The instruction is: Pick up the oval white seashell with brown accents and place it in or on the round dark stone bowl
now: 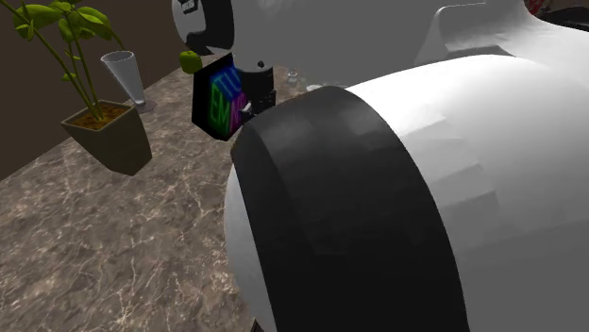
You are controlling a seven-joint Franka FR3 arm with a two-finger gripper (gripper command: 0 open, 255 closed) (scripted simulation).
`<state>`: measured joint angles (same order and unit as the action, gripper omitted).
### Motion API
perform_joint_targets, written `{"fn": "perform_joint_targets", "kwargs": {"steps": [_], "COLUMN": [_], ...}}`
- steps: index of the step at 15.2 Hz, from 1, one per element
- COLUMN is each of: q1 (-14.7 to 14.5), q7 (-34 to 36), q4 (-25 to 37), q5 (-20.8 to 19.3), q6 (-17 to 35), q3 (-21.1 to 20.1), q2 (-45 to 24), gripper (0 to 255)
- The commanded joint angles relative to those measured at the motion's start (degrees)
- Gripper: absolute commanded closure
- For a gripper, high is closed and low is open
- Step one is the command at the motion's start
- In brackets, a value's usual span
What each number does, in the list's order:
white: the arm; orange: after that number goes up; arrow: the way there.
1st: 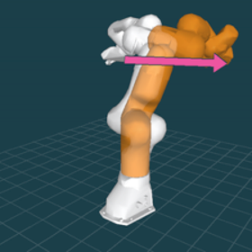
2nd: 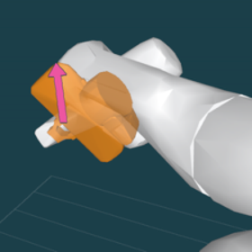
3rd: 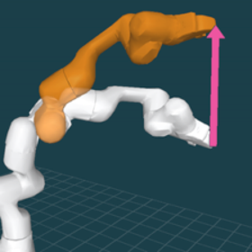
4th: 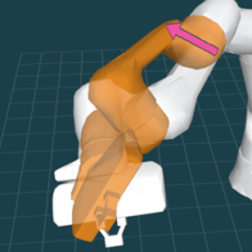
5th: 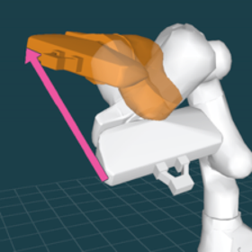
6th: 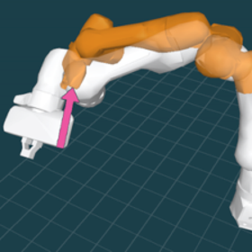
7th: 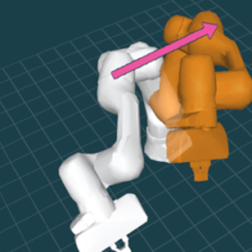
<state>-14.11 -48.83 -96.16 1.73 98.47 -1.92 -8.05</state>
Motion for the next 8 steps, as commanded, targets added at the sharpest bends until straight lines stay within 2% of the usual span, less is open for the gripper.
{"fn": "perform_joint_targets", "kwargs": {"steps": [1,5,7,8], "q1": [0.7,2.2,3.0,3.1], "q7": [-1.3,-3.5,-4.6,-4.6], "q4": [5.7,19.7,30.1,29.0], "q5": [-0.2,-0.3,-0.3,-0.3], "q6": [-1.5,-5.9,-9.6,-8.7], "q3": [0.6,1.5,1.8,1.8], "q2": [-4.2,-13.9,-20.6,-20.4], "gripper": [255,255,255,255]}}
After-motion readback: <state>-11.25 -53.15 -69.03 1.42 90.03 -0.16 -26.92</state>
